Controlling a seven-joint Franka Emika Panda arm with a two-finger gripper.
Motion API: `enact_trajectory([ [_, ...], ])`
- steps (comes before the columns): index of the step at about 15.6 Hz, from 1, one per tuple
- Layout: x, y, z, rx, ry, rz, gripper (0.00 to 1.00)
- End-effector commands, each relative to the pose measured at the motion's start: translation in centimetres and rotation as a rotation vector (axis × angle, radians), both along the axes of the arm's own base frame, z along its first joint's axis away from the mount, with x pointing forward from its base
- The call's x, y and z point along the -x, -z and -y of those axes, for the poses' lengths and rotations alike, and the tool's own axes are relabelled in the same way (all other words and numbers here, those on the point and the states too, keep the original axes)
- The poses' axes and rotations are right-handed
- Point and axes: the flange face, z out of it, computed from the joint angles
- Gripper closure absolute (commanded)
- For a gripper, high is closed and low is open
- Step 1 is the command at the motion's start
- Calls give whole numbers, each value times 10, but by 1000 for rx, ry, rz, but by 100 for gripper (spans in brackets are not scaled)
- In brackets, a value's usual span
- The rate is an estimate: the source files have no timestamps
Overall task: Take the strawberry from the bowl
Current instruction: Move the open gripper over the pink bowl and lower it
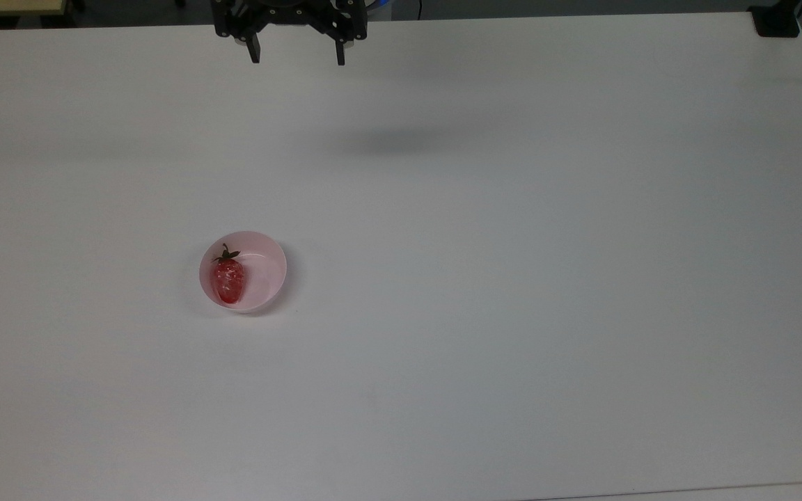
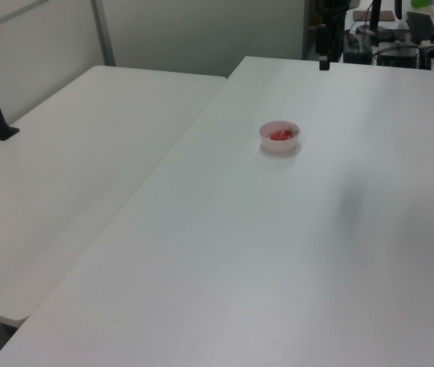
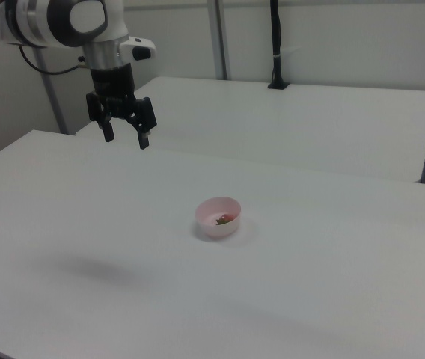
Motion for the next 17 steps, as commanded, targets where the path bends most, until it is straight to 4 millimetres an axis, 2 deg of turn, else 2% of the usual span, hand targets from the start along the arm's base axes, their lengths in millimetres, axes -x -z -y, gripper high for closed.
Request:
enact_trajectory([
  [1, 2, -5, 5, -2, -83, 27, 0],
  [6, 2, -4, 5, -1, -96, 25, 0],
  [9, -10, 11, 13, 1, -135, 9, 0],
  [11, -24, 34, 31, -1, -247, -15, 0],
  [14, -58, 67, 65, 28, -302, 21, 0],
  [17, -88, 107, 86, 47, -505, -9, 0],
])
